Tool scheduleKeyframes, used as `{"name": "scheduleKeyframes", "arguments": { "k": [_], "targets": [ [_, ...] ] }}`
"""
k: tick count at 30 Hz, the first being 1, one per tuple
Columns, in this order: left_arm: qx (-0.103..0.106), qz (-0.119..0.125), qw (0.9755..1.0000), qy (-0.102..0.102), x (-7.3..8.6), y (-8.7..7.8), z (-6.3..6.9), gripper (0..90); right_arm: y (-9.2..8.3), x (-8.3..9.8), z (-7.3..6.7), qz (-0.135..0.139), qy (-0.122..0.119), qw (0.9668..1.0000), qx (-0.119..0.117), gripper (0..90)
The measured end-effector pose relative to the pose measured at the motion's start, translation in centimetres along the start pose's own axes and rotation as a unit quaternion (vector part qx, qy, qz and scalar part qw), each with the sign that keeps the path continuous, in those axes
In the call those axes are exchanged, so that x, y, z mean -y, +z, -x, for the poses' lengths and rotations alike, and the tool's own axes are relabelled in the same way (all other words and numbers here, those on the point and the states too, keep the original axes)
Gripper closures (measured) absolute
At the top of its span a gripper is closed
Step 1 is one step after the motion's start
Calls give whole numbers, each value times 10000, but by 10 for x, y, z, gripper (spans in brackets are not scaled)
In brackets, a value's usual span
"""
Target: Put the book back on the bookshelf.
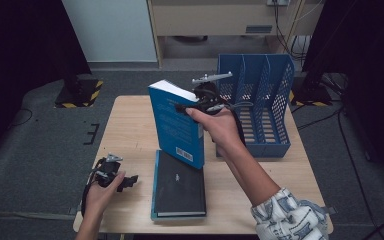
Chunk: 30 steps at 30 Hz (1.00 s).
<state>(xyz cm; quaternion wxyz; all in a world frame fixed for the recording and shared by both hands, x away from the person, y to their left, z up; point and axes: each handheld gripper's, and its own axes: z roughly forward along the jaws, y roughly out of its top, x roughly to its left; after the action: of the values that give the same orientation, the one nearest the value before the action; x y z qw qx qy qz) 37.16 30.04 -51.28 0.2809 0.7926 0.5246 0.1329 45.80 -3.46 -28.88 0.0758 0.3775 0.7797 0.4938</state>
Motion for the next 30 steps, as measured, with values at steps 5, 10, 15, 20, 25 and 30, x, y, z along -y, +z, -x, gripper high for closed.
{"name": "scheduleKeyframes", "arguments": {
  "k": [5,10,15,20,25,30],
  "targets": [
    [-261,-81,9993,273,2,5,-1,75,-10,-2,1,90,-43,9999,26,606],
    [-296,-102,9990,307,3,8,-2,71,-22,-7,2,133,-86,9998,131,606],
    [-270,-24,9991,329,5,9,-3,53,-35,-10,4,175,-92,9996,223,606],
    [-271,153,9990,327,10,11,-1,17,-57,-8,11,256,-36,9990,369,606],
    [-273,331,9985,332,14,11,-1,1,-70,-8,15,330,42,9984,454,606],
    [-297,513,9978,304,18,12,-1,0,-91,-5,23,423,110,9973,596,606]
  ]
}}
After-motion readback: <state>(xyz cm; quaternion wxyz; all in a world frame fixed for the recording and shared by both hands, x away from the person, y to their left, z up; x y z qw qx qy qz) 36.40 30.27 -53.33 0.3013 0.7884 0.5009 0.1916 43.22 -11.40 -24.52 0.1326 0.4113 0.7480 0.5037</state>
